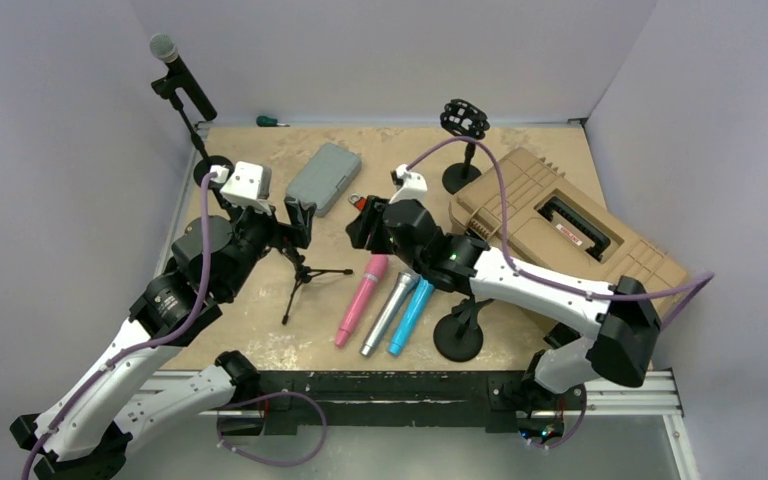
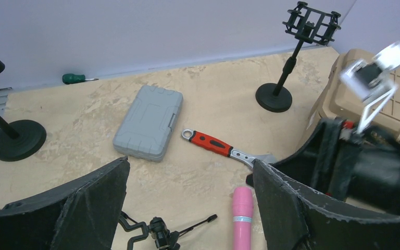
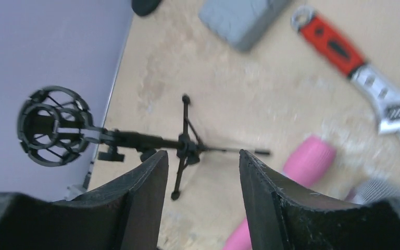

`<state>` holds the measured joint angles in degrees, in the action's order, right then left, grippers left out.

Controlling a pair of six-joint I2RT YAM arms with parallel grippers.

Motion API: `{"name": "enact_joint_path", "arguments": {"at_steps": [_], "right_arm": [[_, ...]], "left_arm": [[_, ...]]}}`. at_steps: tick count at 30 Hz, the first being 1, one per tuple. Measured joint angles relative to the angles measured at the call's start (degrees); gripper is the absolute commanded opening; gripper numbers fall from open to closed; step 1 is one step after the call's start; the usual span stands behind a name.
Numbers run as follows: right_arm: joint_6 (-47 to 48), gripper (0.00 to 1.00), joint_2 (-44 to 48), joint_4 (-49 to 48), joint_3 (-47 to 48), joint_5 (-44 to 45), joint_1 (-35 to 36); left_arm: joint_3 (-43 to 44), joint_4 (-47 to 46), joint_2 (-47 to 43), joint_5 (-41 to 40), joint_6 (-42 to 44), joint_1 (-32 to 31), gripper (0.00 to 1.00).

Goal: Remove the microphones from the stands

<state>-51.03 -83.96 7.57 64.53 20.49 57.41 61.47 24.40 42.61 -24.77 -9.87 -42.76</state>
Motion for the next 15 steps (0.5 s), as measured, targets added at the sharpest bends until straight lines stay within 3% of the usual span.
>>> {"name": "enact_joint_path", "arguments": {"at_steps": [6,15], "right_arm": [[18.8,0.52,2.1,-2.8,8.0,3.7,-4.1],[27.6,0.52,2.3,-2.6,13.1,-7.5,-32.2]], "left_arm": [[0.0,0.0,-0.1,0.0,0.0,0.0,0.86],[0.0,0.0,-0.7,0.0,0.0,0.0,0.86]]}}
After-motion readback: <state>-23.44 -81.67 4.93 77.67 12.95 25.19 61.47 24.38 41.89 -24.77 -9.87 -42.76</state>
